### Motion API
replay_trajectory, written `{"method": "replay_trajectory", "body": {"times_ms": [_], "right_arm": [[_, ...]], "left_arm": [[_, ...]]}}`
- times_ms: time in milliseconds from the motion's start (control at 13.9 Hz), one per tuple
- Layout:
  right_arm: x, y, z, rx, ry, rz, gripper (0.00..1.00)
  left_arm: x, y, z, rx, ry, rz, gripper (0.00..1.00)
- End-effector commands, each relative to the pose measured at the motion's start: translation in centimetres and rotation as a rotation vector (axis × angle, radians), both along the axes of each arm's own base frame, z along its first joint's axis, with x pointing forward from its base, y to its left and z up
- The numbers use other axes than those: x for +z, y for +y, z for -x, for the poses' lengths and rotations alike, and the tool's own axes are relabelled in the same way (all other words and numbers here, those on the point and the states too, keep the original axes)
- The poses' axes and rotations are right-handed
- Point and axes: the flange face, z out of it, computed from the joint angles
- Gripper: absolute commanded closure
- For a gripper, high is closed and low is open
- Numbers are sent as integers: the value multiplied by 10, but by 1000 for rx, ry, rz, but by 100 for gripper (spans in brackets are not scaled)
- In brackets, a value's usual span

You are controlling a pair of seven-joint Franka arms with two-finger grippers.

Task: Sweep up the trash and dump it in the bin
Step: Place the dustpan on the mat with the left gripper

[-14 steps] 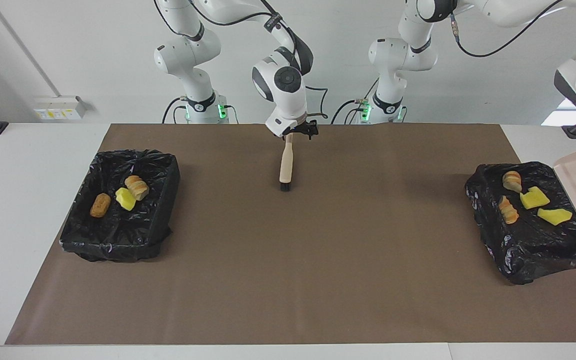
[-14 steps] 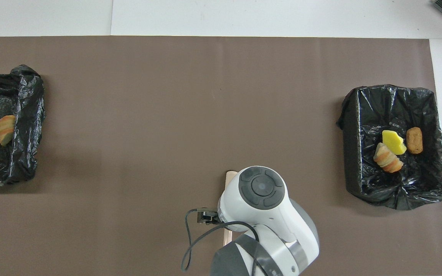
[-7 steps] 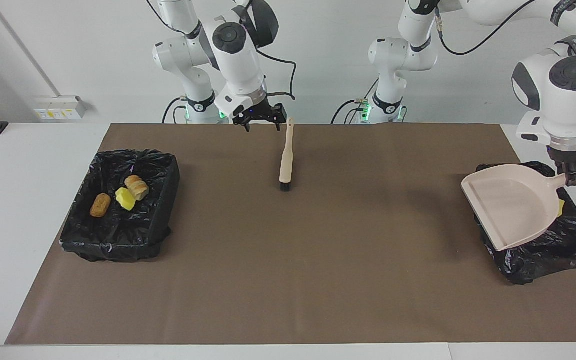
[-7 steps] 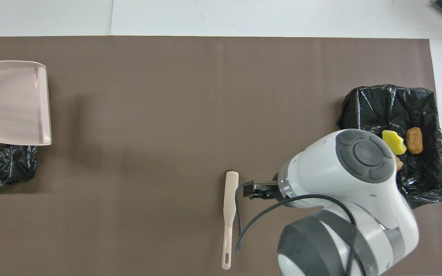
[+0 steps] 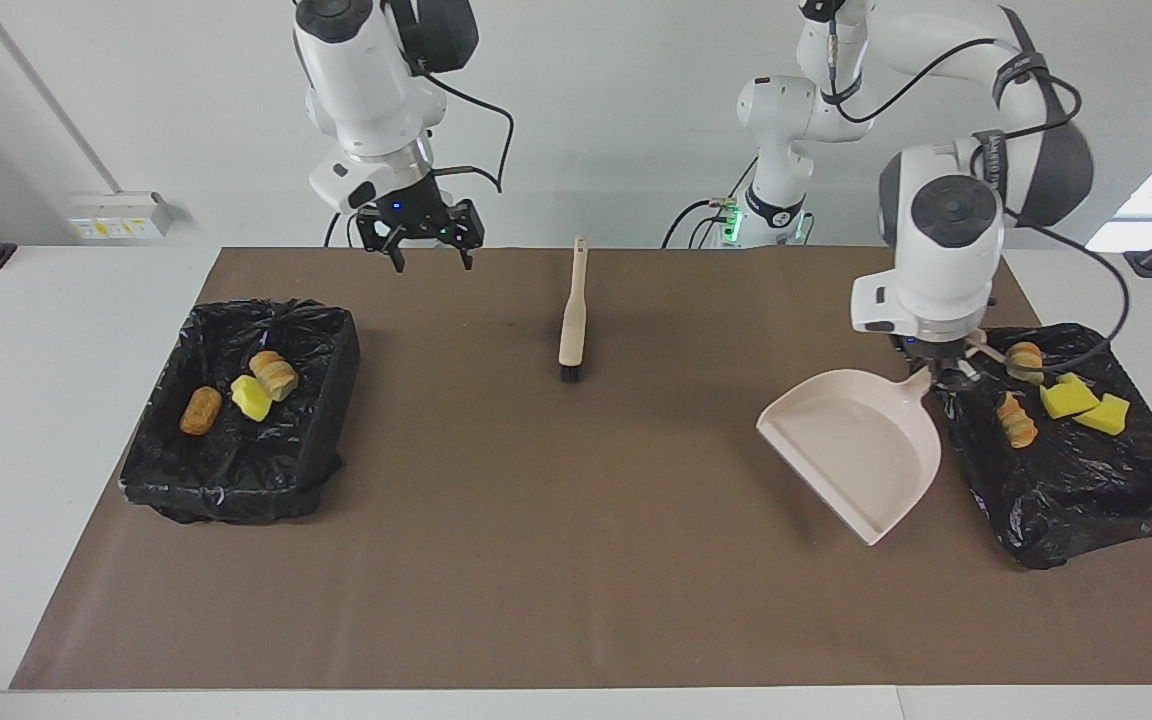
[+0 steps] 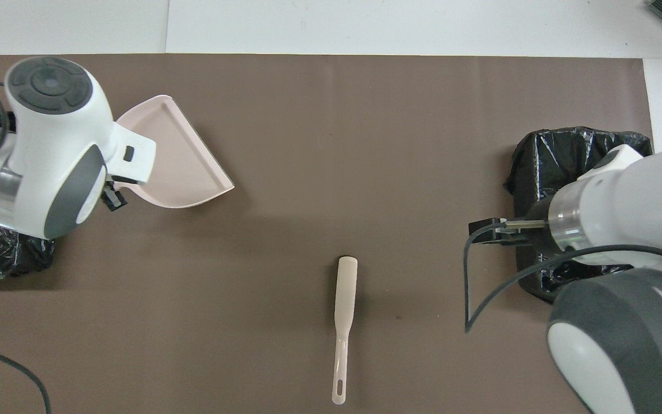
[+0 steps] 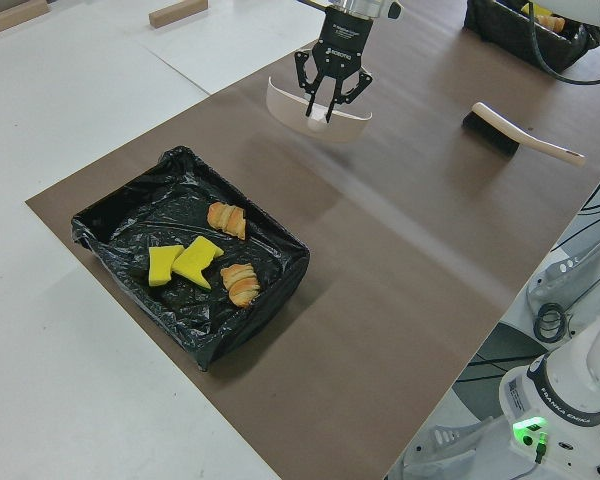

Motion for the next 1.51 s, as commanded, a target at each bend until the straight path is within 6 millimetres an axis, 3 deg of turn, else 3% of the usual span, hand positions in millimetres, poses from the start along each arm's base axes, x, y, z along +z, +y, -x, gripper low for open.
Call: {"method": "replay_trajectory", "body": {"times_ms": [0,144,288,505,649,865,1082,1298,1442], "right_arm": [[22,-69,-15,13,-38,95,0],[48,-93,-15,24,-14,101,0],[63,-97,-8,14,39,100,0],[64,-99,-6,7,39,88,0],[64,-100,-7,8,35,88,0],[68,-100,-5,5,34,71,0],[96,-101,10,5,66,68,0],[100,-103,14,4,54,66,0],[99,-104,14,2,59,64,0]], "left_arm": [[-21,-52,6,297,-57,93,100],[-34,-107,12,422,-108,165,100],[-35,-141,5,578,-131,240,100],[-36,-198,1,748,-166,293,100],[-51,-241,7,805,-154,318,100],[-70,-285,7,863,-146,335,100],[-75,-298,2,965,-161,378,100],[-77,-301,4,963,-174,410,100],[-82,-303,11,955,-166,396,66]]}}
